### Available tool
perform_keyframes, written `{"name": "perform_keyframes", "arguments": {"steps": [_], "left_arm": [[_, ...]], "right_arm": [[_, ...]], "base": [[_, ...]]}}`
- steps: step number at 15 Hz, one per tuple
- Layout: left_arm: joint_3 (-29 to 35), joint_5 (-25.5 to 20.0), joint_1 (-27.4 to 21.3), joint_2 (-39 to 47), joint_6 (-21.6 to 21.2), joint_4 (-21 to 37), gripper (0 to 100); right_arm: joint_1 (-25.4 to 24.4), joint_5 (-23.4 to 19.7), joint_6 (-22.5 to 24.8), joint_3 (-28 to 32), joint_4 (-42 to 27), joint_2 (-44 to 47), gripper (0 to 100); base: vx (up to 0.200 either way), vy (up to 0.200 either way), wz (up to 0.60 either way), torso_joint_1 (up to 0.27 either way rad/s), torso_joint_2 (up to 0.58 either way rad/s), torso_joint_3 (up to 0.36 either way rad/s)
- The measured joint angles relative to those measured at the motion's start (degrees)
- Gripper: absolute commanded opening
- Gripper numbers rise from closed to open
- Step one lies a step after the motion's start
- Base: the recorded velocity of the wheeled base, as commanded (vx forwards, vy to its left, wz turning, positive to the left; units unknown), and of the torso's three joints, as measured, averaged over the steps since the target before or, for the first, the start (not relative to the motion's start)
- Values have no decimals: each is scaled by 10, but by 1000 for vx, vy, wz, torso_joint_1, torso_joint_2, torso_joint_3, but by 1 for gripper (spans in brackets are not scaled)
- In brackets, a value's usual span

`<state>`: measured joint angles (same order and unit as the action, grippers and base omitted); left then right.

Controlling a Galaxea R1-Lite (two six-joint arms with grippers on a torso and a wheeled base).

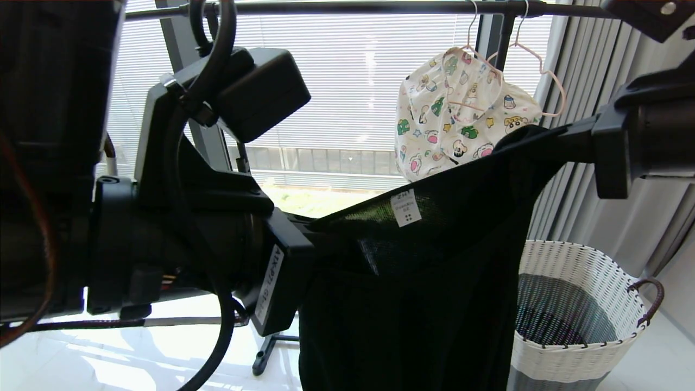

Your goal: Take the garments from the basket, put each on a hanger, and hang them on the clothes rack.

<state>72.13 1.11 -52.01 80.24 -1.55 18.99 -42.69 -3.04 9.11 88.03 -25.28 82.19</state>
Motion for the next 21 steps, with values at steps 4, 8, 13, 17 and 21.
{"name": "perform_keyframes", "arguments": {"steps": [4, 8, 13, 17, 21], "left_arm": [[-27, 108, -75, -7, 90, 0, 0], [-30, 109, -86, -7, 87, 0, 0], [-9, 95, -21, 7, -54, -23, 0], [66, 54, 32, 56, -103, -51, 0], [81, 54, 36, 80, -103, -51, 0]], "right_arm": [[-8, 0, 0, 42, 0, 46, 0], [-10, 0, 0, 44, -1, 55, 0], [-5, 1, 0, 40, -104, 12, 0], [-15, 1, 0, 19, -122, -27, 0], [-21, 1, 0, 13, -123, -38, 0]], "base": [[0, 0, 0, 0, 0, 0], [0, 0, 0, 0, 0, 0], [0, 0, 0, 0, 0, 0], [0, 0, 0, 0, 0, 0], [0, 0, 0, 0, 0, 0]]}}
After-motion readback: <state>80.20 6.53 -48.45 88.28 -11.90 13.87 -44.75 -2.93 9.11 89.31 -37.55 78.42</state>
